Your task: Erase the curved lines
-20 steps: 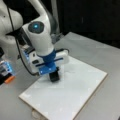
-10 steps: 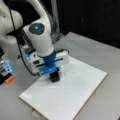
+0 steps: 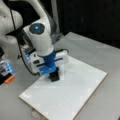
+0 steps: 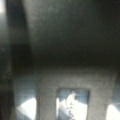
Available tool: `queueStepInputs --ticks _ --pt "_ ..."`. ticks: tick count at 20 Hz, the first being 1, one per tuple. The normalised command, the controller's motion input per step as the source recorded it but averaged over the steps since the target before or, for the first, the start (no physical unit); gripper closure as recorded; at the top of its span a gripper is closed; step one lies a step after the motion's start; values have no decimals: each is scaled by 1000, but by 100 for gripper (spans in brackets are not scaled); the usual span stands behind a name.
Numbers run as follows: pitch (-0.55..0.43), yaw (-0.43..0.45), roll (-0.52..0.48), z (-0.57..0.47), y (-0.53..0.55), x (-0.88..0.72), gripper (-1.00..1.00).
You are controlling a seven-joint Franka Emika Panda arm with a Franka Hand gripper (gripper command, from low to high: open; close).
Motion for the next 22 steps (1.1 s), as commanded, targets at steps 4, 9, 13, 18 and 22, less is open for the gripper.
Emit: queueStepInputs --ticks 4,9,13,18,22 --pt "-234 -30 160 -254 95 -197 100" --pt "-225 -46 158 -291 125 -181 100" --pt "-191 -51 120 -327 155 -185 100" --pt "-161 -57 116 -355 218 -153 100" --pt "-157 -67 126 -393 238 -94 100"
